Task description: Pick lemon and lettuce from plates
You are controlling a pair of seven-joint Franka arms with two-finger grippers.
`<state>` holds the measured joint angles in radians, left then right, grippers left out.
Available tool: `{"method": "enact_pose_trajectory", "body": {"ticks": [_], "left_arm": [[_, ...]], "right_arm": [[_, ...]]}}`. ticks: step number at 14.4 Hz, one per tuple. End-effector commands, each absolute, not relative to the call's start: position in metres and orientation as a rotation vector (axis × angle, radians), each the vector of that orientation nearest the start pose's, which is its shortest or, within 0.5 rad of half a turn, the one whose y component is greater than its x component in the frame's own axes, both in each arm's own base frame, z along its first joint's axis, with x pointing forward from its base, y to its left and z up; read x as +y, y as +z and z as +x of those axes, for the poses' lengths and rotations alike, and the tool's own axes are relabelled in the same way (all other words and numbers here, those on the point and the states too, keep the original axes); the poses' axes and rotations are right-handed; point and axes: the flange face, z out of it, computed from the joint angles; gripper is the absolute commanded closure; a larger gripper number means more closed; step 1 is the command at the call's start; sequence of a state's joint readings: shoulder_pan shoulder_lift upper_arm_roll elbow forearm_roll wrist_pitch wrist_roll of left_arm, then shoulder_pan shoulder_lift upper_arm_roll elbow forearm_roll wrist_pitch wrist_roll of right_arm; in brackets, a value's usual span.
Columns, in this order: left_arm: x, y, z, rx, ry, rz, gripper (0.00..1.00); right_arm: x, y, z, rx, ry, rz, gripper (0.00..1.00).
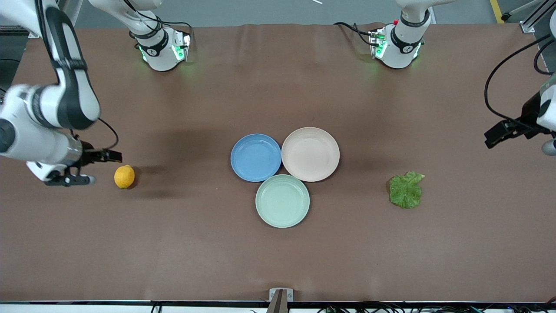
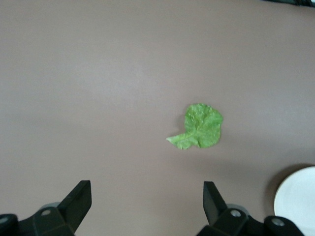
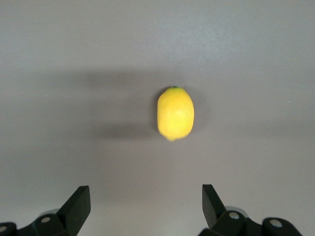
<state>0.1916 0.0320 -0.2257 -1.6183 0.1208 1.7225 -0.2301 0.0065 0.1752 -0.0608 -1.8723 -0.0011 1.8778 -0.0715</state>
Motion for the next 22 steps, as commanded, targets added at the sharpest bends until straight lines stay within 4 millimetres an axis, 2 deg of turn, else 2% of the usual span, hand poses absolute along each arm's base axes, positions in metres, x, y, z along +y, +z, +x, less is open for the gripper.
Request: {"method": "enact_pose_trajectory", "body": {"ticks": [1,4,7,10,13,15,18,19,22], "left_arm": [[-0.011,0.62,0.554,-0.206,-0.11,-3.054,0.0],[-0.021,0.634,0.541,-0.172,-0.114,-3.057,0.0],[-0.019,0.637,0.529,-0.172,-0.034,-3.11,0.0],[-0.022,0.639,0.524,-0.177,-0.013,-3.158,0.0],[-0.036,0.641,0.517,-0.151,0.0,-3.18,0.0],[-0.043,0.643,0.515,-0.148,-0.001,-3.182,0.0],[-0.044,0.645,0.517,-0.146,-0.02,-3.182,0.0],[-0.054,0.645,0.517,-0.117,-0.032,-3.181,0.0],[-0.059,0.643,0.52,-0.1,-0.049,-3.167,0.0]], "right_arm": [[-0.018,0.484,0.564,-0.024,0.217,-3.119,0.0],[-0.008,0.561,0.565,-0.038,0.218,-3.124,0.0],[-0.012,0.592,0.564,0.005,0.18,-3.134,0.0],[-0.011,0.604,0.563,0.003,0.164,-3.142,0.0],[-0.011,0.629,0.567,-0.01,0.08,-3.145,0.0],[-0.013,0.634,0.564,-0.009,0.068,-3.147,0.0],[-0.015,0.649,0.563,-0.002,0.029,-3.148,0.0],[-0.016,0.651,0.561,0.0,0.041,-3.146,0.0],[-0.017,0.65,0.559,0.004,0.07,-3.14,0.0]]}}
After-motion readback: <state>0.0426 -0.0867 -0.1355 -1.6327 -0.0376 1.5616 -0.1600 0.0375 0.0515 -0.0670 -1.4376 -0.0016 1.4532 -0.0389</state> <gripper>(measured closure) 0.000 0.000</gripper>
